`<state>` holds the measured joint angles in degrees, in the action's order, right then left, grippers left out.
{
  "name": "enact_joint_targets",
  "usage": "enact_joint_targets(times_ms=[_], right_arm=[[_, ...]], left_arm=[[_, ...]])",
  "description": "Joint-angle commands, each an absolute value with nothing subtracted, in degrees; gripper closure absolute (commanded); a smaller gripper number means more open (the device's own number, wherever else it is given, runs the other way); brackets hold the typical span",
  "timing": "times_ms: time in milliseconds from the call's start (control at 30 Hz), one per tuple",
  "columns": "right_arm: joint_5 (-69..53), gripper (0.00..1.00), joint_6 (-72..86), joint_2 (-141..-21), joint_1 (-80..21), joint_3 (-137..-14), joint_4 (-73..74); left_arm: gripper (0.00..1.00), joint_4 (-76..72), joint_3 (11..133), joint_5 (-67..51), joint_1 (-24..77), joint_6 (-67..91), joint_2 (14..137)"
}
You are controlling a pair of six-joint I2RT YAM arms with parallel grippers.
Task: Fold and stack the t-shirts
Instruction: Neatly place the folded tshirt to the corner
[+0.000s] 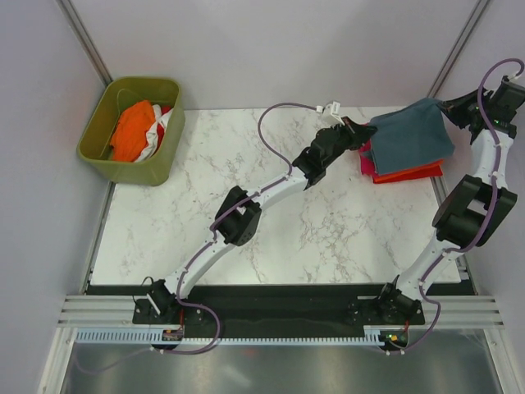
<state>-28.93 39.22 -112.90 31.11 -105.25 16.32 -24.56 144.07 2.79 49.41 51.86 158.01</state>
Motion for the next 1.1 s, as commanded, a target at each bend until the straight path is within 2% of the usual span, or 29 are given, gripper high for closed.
enact_joint_targets(times_ms=[0,433,633,700,1067], right_arm=[[-28.31,1.0,38.33,-109.79,32.43,-106.88,13.27],[-26.98,1.0,35.68,-93.88,39.46,-96.86,13.88],[-27.86,1.0,35.59,-94.39,40.43,-95.89,14.41],[-27.95,1.0,35.86,-95.01,40.43,-95.54,14.33],[-27.25,1.0,36.83,-101.6,37.88,-96.76,12.74]], left_arm=[[0.98,-31.46,144.33,2.21,49.65,51.78,153.03],[0.98,-33.22,138.78,-0.88,55.8,40.79,143.54],[0.98,-37.08,132.28,-0.18,57.48,38.58,140.1],[0.98,-38.14,130.17,3.24,57.39,39.72,139.92],[0.98,-37.27,132.09,7.47,55.55,45.6,144.13]])
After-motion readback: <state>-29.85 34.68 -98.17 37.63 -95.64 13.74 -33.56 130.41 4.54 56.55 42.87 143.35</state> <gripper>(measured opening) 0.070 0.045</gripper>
